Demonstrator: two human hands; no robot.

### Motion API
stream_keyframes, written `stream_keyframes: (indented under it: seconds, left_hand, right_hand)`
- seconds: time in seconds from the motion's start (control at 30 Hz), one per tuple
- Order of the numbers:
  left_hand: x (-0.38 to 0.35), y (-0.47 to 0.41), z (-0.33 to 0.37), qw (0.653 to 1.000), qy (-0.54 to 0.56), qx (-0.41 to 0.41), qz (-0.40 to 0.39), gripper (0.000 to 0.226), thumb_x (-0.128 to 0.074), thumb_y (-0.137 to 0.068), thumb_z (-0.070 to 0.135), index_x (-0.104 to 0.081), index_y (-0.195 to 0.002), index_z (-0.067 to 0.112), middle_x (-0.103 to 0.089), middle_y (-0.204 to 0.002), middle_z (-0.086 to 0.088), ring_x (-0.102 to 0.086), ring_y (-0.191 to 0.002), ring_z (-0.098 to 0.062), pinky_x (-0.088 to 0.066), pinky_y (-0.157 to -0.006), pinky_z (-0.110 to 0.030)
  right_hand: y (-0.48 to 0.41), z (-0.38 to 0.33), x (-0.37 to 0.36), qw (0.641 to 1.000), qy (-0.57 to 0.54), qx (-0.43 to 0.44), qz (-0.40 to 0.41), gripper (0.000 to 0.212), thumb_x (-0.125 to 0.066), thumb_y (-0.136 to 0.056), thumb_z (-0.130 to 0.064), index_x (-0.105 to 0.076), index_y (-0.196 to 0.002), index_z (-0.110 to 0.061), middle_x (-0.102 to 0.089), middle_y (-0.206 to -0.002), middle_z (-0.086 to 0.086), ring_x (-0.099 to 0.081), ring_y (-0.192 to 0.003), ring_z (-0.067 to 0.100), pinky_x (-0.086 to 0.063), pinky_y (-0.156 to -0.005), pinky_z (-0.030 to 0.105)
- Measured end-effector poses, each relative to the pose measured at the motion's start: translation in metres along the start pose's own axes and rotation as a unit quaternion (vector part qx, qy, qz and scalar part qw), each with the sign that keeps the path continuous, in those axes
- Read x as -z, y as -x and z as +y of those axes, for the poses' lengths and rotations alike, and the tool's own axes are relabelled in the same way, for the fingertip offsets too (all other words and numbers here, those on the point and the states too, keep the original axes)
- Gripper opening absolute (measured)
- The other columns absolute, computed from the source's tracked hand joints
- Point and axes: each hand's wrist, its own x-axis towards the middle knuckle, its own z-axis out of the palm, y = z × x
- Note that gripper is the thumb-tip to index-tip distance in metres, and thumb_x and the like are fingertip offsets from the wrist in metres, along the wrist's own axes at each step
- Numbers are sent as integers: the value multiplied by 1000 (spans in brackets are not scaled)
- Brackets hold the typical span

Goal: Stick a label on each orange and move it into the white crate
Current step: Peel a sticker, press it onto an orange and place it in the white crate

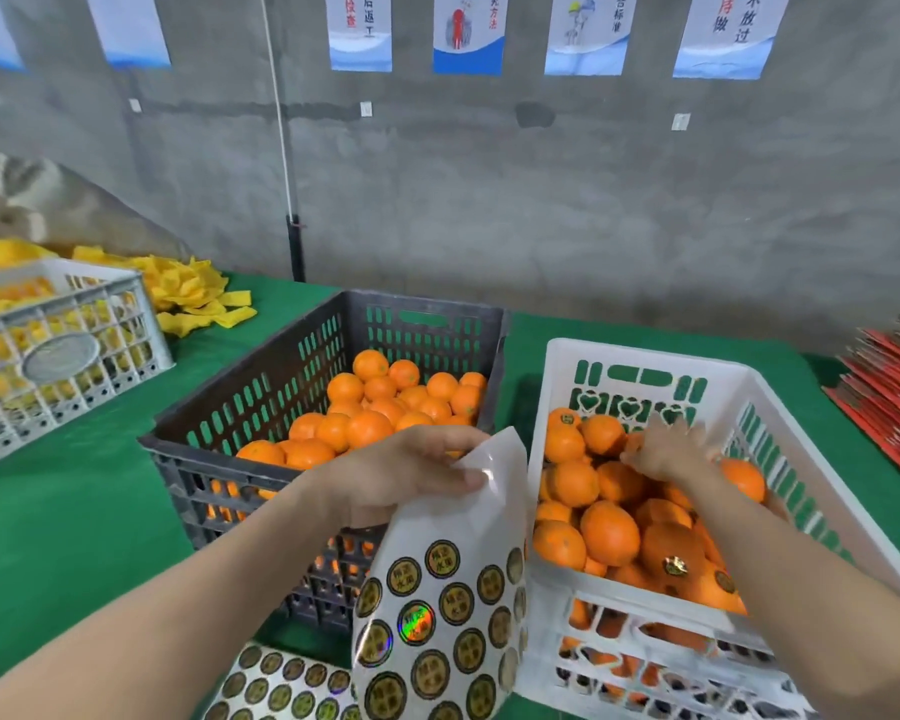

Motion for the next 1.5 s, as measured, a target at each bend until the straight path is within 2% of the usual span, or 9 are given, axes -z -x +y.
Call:
stream_keyframes:
  seconds: [0.07, 0.17, 0.3, 0.6, 0.9, 1.13, 1.3, 1.4, 1.5]
  left_hand:
    - [4, 1, 2, 1000, 10, -4, 5, 25, -60, -84, 16, -67, -108, 15, -70, -103, -12, -67, -92, -26, -56, -82, -37]
    - [11, 3, 7, 999, 42, -5, 17, 24, -59, -82, 16, -61, -104, 6, -70, -93, -12, -69, -82, -25, -57, -74, -35]
    - [1, 1, 15, 999, 32, 5, -1, 12, -59, -89, 12, -71, -90, 7, -72, -86, -10, -69, -76, -20, -56, -67, -29]
    - [-26, -2, 26, 995, -100, -5, 31, 37, -53, -97, 14, -66, -64, 20, -63, -66, 5, -58, -61, -5, -47, -60, -22]
    - [-26, 9, 21, 995, -64, 78, 14, 24, -48, -98, 14, -64, -83, 5, -66, -79, -8, -62, -72, -18, -48, -71, -30]
    - [-27, 14, 20, 995, -72, 73, -14, 24, -47, -99, 11, -63, -81, 10, -69, -66, 7, -64, -61, -2, -48, -60, -16]
    - [-28, 19, 17, 958, -280, 31, -55, 29, -47, -101, 16, -59, -74, 17, -58, -64, 16, -53, -60, 2, -42, -63, -14]
    - [-35, 17, 12, 926, -366, 23, -94, 26, -50, -100, 20, -60, -76, 16, -54, -68, 10, -49, -64, -2, -39, -67, -18]
    - [-40, 25, 5, 948, -288, 63, -122, 26, -50, -100, 16, -63, -77, 20, -61, -69, 13, -54, -66, -1, -42, -67, -17]
  right_hand:
    - [39, -26, 25, 972, -170, 141, 80, 51, -59, -93, -27, -42, -137, -7, -42, -142, 18, -36, -134, 35, -29, -110, 47]
    - [132, -50, 52, 836, -405, 360, 83, 8, -65, -87, -16, -68, -92, -22, -69, -97, 0, -65, -93, 20, -53, -84, 32]
    - [224, -62, 48, 752, -272, 584, 138, 12, -64, -85, -23, -72, -91, -15, -63, -89, -2, -57, -84, 12, -45, -76, 22]
    - [242, -64, 29, 784, -183, 553, 215, 9, -70, -77, -10, -74, -83, -4, -62, -80, 9, -61, -72, 22, -48, -67, 29]
    - [250, -59, 19, 750, -206, 575, 253, 8, -72, -76, -3, -74, -84, -3, -65, -84, 9, -56, -80, 14, -46, -73, 22]
    - [263, -57, 17, 712, -270, 592, 266, 2, -74, -75, -2, -73, -76, -2, -68, -82, 8, -61, -78, 14, -50, -69, 27]
    - [256, -64, 45, 768, -420, 468, 122, 22, -66, -83, -11, -57, -95, -27, -64, -107, -9, -59, -105, 3, -46, -89, 20]
    - [243, -66, 49, 855, -281, 430, -79, 62, -72, -82, -17, -36, -128, -36, -62, -111, -11, -56, -105, -1, -42, -86, 15]
    - [237, -62, 43, 875, -225, 382, -194, 86, -78, -77, -20, -23, -138, -43, -62, -103, -5, -60, -92, 13, -48, -74, 27]
